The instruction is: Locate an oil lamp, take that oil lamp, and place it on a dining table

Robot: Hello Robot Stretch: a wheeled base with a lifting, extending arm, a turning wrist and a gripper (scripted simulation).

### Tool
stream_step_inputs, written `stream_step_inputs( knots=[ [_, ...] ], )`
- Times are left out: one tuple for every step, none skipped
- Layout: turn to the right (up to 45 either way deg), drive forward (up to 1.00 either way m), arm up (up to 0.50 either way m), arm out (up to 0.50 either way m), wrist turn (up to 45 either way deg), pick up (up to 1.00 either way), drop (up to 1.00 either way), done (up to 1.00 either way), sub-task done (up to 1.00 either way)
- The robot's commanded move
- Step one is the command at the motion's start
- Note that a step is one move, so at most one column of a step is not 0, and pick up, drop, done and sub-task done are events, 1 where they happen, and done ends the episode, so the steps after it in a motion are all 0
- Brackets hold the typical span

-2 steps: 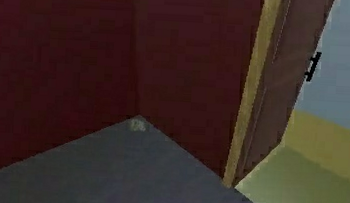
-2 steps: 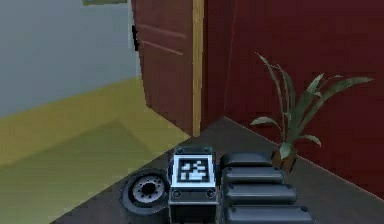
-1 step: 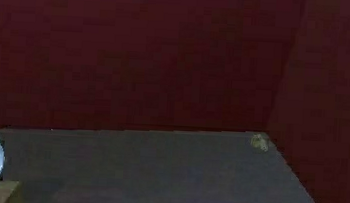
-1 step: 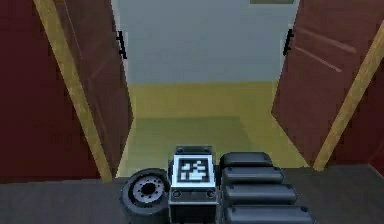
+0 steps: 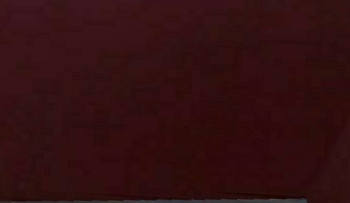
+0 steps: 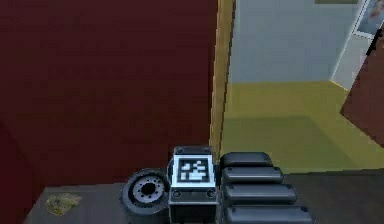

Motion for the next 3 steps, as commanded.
stream_step_inputs(
  knots=[
    [-45.0, 0.0, 0.0, 0.0, 0.0, 0.0, 0.0, 0.0, 0.0],
    [-3.0, 0.0, 0.0, 0.0, 0.0, 0.0, 0.0, 0.0, 0.0],
    [0.0, 0.6, 0.0, 0.0, 0.0, 0.0, 0.0, 0.0, 0.0]
  ],
)
